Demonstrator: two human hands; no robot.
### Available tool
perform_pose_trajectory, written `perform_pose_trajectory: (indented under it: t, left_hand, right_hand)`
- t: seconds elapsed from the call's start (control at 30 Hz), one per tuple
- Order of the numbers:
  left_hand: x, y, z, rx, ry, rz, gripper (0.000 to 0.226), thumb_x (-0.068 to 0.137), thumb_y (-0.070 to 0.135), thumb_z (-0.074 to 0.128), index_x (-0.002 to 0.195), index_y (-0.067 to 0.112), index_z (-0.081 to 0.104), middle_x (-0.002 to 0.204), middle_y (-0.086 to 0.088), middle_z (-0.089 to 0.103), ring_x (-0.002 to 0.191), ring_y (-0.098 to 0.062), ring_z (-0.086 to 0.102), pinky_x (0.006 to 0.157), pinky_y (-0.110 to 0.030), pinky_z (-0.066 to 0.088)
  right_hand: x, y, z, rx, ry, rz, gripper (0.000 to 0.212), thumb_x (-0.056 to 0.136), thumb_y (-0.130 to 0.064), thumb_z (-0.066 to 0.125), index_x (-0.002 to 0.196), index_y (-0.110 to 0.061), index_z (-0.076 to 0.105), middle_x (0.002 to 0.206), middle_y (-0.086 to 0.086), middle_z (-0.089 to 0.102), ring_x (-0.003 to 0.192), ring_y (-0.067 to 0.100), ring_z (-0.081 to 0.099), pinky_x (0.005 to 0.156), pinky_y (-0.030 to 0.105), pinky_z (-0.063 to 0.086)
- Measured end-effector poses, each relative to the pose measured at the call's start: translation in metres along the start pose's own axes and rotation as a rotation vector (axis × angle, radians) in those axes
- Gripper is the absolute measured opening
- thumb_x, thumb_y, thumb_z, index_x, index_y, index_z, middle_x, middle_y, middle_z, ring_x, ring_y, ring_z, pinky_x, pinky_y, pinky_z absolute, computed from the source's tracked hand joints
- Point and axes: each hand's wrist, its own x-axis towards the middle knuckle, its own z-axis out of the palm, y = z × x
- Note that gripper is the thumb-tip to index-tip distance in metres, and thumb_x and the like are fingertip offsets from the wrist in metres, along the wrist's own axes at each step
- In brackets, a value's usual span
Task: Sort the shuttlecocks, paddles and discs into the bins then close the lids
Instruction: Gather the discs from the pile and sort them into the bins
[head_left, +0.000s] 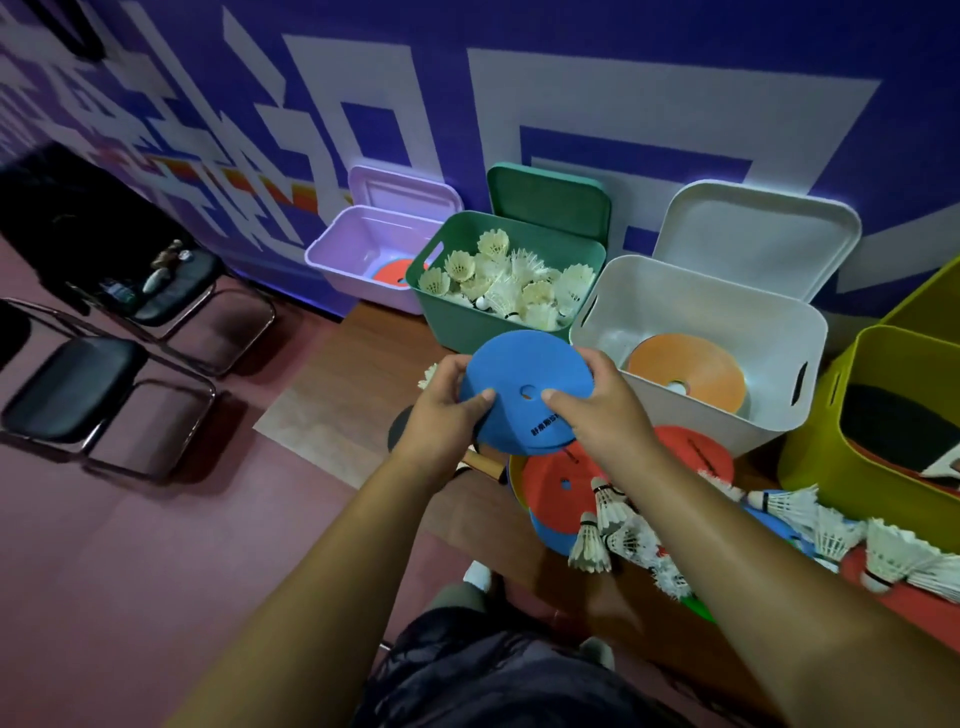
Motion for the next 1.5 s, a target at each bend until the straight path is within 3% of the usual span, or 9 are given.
perform_pose_trajectory:
  t: [0.1, 0.3, 0.7, 0.77, 0.9, 1.1, 1.2, 1.33, 1.5]
  left_hand:
    - [-0.004, -0.004, -0.022, 0.02, 0.112, 0.005, 0.02, 0.102, -0.002, 0.059, 0.116, 0.012, 0.059, 0.115, -0.011, 0.07, 0.092, -0.018, 0.073, 0.068, -0.034, 0.06]
    - [0.019, -0.018, -0.08, 0.138, 0.188, 0.008, 0.021, 0.088, 0.0, 0.066, 0.096, 0.019, 0.061, 0.09, 0.0, 0.063, 0.088, -0.018, 0.057, 0.08, -0.038, 0.045]
    - [0.107, -0.094, -0.194, 0.32, -0.118, -0.293, 0.043, 0.091, -0.009, 0.059, 0.113, 0.029, 0.063, 0.111, 0.005, 0.072, 0.107, -0.012, 0.067, 0.09, -0.031, 0.055]
    - [0.12, -0.099, -0.208, 0.321, -0.164, -0.302, 0.039, 0.096, -0.004, 0.058, 0.118, 0.029, 0.062, 0.112, 0.01, 0.071, 0.105, -0.003, 0.065, 0.092, -0.031, 0.055]
    - [0.159, -0.093, -0.239, 0.393, -0.214, -0.29, 0.03, 0.102, 0.016, 0.06, 0.131, 0.023, 0.062, 0.124, 0.003, 0.07, 0.115, -0.016, 0.066, 0.101, -0.044, 0.055]
    - [0.222, -0.031, -0.29, 0.369, -0.142, -0.225, 0.022, 0.099, 0.008, 0.057, 0.115, 0.021, 0.065, 0.108, 0.002, 0.07, 0.101, -0.019, 0.066, 0.08, -0.036, 0.056]
    - [0.251, 0.003, -0.313, 0.323, -0.107, -0.195, 0.033, 0.095, 0.002, 0.056, 0.121, 0.018, 0.068, 0.108, 0.008, 0.071, 0.096, -0.013, 0.066, 0.073, -0.027, 0.052]
    - [0.284, 0.036, -0.337, 0.237, 0.001, -0.197, 0.055, 0.079, 0.02, 0.061, 0.134, 0.015, 0.061, 0.122, -0.006, 0.071, 0.107, -0.023, 0.069, 0.086, -0.044, 0.059]
    - [0.321, 0.077, -0.351, 0.164, 0.049, -0.166, 0.042, 0.077, 0.018, 0.063, 0.118, 0.013, 0.069, 0.107, -0.009, 0.074, 0.091, -0.025, 0.067, 0.075, -0.039, 0.055]
  right_hand:
    - [0.001, 0.005, 0.021, -0.183, -0.062, -0.041, 0.024, 0.096, -0.024, 0.07, 0.119, -0.029, 0.066, 0.109, -0.006, 0.073, 0.097, 0.015, 0.069, 0.085, 0.039, 0.058]
    - [0.025, 0.016, 0.079, -0.262, -0.147, -0.032, 0.018, 0.095, -0.019, 0.069, 0.109, -0.03, 0.071, 0.092, -0.007, 0.072, 0.086, 0.013, 0.067, 0.069, 0.027, 0.048]
    - [0.09, 0.071, 0.205, -0.575, -0.231, 0.193, 0.031, 0.095, -0.014, 0.062, 0.12, -0.031, 0.06, 0.095, -0.004, 0.068, 0.087, 0.022, 0.065, 0.069, 0.036, 0.048]
    - [0.1, 0.067, 0.215, -0.624, -0.201, 0.255, 0.029, 0.098, -0.013, 0.056, 0.119, -0.033, 0.056, 0.094, -0.004, 0.068, 0.085, 0.024, 0.066, 0.072, 0.041, 0.054]
    - [0.125, 0.037, 0.237, -0.67, -0.139, 0.319, 0.034, 0.101, -0.016, 0.057, 0.128, -0.036, 0.052, 0.105, -0.003, 0.067, 0.093, 0.026, 0.066, 0.081, 0.046, 0.058]
    - [0.165, -0.029, 0.276, -0.556, -0.064, 0.235, 0.034, 0.103, -0.026, 0.061, 0.135, -0.033, 0.051, 0.126, -0.005, 0.065, 0.11, 0.02, 0.065, 0.088, 0.044, 0.058]
    - [0.194, -0.058, 0.293, -0.506, -0.006, 0.208, 0.028, 0.103, -0.025, 0.06, 0.129, -0.03, 0.052, 0.116, -0.004, 0.066, 0.094, 0.018, 0.069, 0.07, 0.036, 0.06]
    - [0.234, -0.083, 0.305, -0.384, 0.055, 0.193, 0.024, 0.105, -0.023, 0.06, 0.128, -0.024, 0.054, 0.12, 0.001, 0.069, 0.082, 0.018, 0.073, 0.058, 0.025, 0.058]
    - [0.282, -0.108, 0.309, -0.291, 0.18, 0.215, 0.027, 0.102, -0.019, 0.064, 0.129, -0.015, 0.061, 0.107, 0.007, 0.073, 0.069, 0.016, 0.074, 0.046, 0.015, 0.049]
